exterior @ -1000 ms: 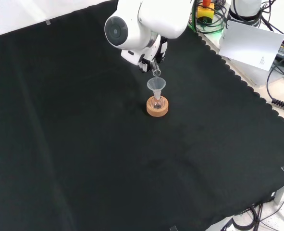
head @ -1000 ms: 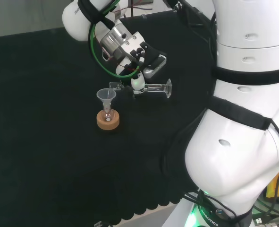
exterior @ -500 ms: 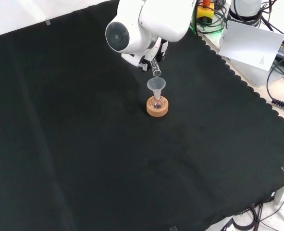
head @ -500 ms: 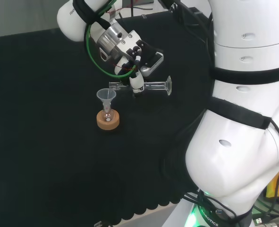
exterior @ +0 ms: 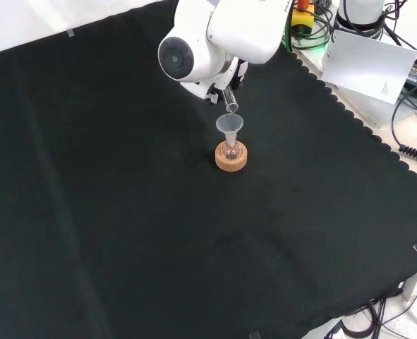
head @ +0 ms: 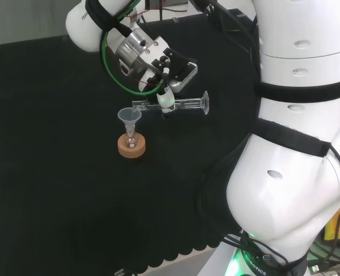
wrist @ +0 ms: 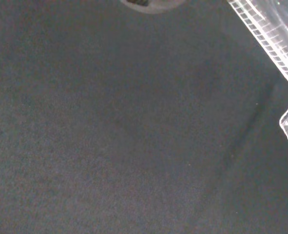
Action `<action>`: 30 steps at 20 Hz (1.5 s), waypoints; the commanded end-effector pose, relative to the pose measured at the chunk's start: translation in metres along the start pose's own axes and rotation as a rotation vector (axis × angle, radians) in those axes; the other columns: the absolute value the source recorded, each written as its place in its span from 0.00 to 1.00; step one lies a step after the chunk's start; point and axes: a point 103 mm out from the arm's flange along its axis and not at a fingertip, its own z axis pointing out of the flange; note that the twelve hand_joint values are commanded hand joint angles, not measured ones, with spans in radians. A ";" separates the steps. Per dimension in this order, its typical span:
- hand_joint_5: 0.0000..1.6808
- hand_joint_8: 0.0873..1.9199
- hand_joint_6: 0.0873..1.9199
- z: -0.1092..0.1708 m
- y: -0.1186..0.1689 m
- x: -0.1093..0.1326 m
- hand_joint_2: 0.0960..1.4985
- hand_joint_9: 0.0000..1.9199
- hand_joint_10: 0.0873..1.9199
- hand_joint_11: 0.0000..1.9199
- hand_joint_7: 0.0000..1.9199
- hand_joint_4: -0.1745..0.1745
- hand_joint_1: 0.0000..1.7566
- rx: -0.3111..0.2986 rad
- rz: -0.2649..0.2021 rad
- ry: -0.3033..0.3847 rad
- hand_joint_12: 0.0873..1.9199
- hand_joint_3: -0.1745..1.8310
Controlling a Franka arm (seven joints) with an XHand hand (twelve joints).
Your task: Pour the water from the graduated cylinder into the round-bottom flask.
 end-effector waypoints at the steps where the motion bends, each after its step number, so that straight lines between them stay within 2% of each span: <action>1: 0.56 0.52 0.52 -0.001 0.000 0.000 0.73 0.77 0.00 0.64 0.51 0.00 0.71 0.013 0.009 -0.010 0.39 0.09; 30: 0.56 0.52 0.52 -0.009 -0.002 0.002 0.74 0.76 0.00 0.64 0.51 0.00 0.71 0.039 0.037 -0.051 0.39 0.09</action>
